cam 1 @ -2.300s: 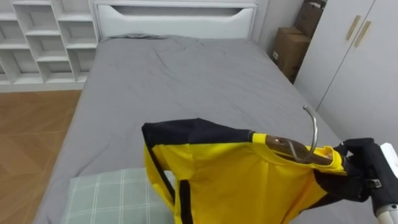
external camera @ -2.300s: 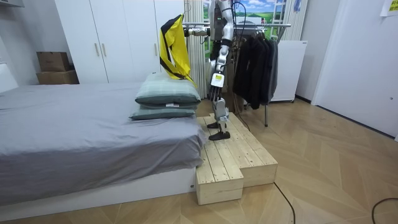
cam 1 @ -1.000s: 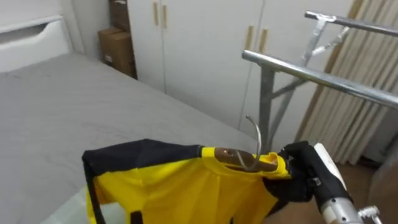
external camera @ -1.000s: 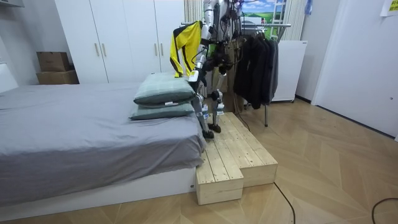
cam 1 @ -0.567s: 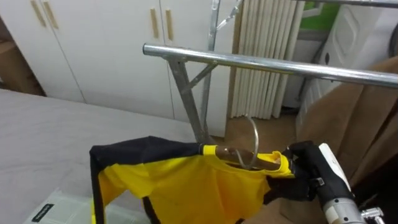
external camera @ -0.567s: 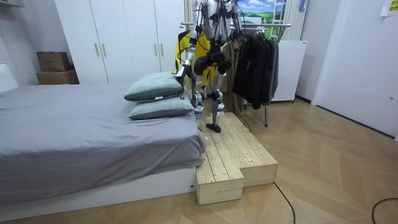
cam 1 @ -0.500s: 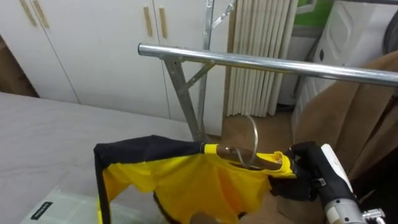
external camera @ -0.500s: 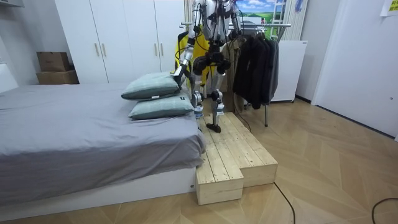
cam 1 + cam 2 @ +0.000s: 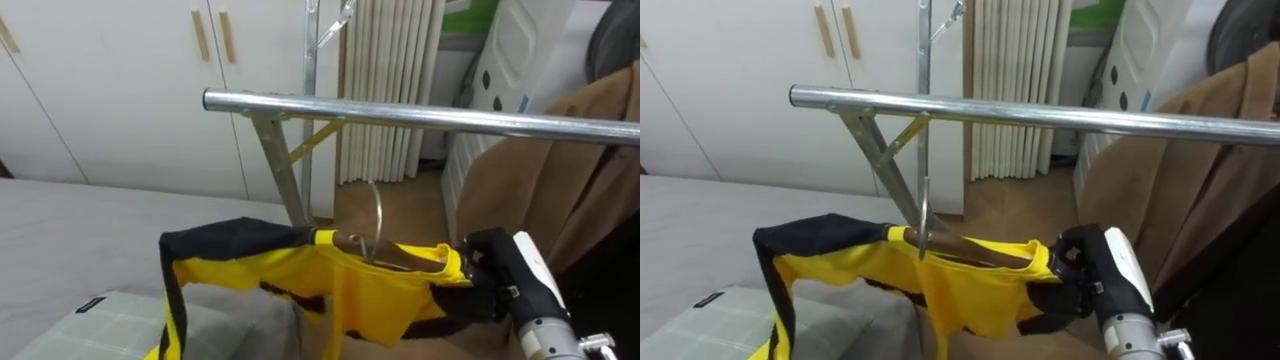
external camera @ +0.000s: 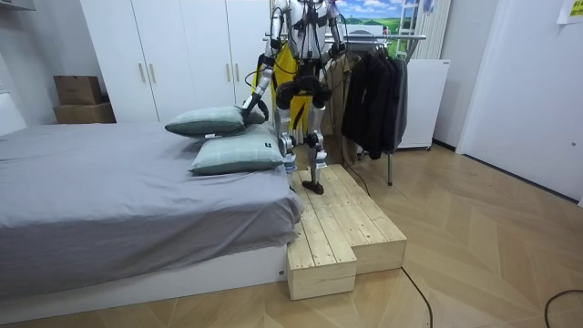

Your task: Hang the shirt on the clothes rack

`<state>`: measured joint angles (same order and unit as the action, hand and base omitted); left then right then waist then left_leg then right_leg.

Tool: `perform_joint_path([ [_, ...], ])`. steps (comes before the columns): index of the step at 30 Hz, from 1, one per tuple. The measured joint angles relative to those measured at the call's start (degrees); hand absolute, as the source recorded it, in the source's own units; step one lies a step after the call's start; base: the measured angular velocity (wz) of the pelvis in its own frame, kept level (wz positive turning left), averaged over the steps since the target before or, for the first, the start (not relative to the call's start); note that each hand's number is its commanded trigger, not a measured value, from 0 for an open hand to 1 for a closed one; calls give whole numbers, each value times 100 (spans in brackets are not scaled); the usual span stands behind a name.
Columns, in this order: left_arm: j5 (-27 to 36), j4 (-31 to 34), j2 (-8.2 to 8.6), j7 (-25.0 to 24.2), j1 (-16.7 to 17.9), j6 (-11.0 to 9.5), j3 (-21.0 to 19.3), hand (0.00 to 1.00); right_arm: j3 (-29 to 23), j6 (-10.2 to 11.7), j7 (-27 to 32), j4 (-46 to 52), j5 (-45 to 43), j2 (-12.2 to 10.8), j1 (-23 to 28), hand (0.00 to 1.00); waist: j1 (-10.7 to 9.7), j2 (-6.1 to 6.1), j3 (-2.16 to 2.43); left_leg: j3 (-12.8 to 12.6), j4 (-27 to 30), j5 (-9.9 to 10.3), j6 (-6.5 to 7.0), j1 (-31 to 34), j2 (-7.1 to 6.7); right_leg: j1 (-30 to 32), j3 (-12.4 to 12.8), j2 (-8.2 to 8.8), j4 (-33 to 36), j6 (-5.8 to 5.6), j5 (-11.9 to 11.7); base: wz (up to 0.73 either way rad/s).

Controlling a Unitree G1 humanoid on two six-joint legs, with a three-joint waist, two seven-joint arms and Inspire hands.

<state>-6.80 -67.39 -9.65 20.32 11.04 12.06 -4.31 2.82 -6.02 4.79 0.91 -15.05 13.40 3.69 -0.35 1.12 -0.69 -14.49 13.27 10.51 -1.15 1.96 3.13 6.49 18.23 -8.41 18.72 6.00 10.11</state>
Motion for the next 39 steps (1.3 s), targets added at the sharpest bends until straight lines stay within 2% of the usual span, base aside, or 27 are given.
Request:
perform_joint_path([
  [5,0,0,-2,-63,48,-87,-74,0,-2,0,-43,-6,46,1,-68,100,102,64,-13,-109,-121,-15,-23,-160,5,-87,181,-51,-33,15,16,-16],
  [11,2,5,-23,-27,47,-100,-138,0,26,0,-167,-3,177,9,-71,100,117,195,36,-74,-156,-21,-29,-188,18,-181,128,-34,-230,25,-55,0],
  [14,-2,7,-22,57,22,-122,-236,0,22,0,-192,-1,176,19,-82,100,212,242,63,-74,-159,-21,-29,-192,17,-183,121,-31,-233,33,-59,0],
  [21,-9,4,-14,74,46,-141,-276,0,-32,0,-420,22,175,98,-331,100,238,233,41,-76,-197,-23,-32,-270,18,-254,136,-36,-251,37,-58,-1],
  [26,-18,64,-15,64,223,-305,-331,0,-230,-1,-669,32,190,185,-382,100,241,239,43,-85,-215,-22,-31,-271,14,-254,134,-30,-276,35,-60,-1],
  [29,-19,97,-16,45,256,-340,-335,0,-252,-1,-694,31,317,398,-400,100,242,242,42,-70,-241,-23,-32,-270,10,-256,110,-22,-294,36,-60,3],
  [33,-84,109,-19,26,254,-346,-353,0,-258,0,-753,17,486,576,-538,100,239,284,16,-65,-248,-23,-32,-273,13,-264,102,-24,-310,40,-62,0],
  [37,-94,216,-40,9,254,-345,-345,0,-302,-1,-757,-342,664,622,-721,100,234,344,-23,-12,-247,-23,-33,-273,12,-320,66,-8,-391,58,-74,6],
  [39,-94,219,-40,9,254,-345,-342,0,-350,-3,-755,-450,685,622,-721,100,237,354,-22,20,-247,-23,-32,-273,4,-339,35,5,-413,58,-75,9],
])
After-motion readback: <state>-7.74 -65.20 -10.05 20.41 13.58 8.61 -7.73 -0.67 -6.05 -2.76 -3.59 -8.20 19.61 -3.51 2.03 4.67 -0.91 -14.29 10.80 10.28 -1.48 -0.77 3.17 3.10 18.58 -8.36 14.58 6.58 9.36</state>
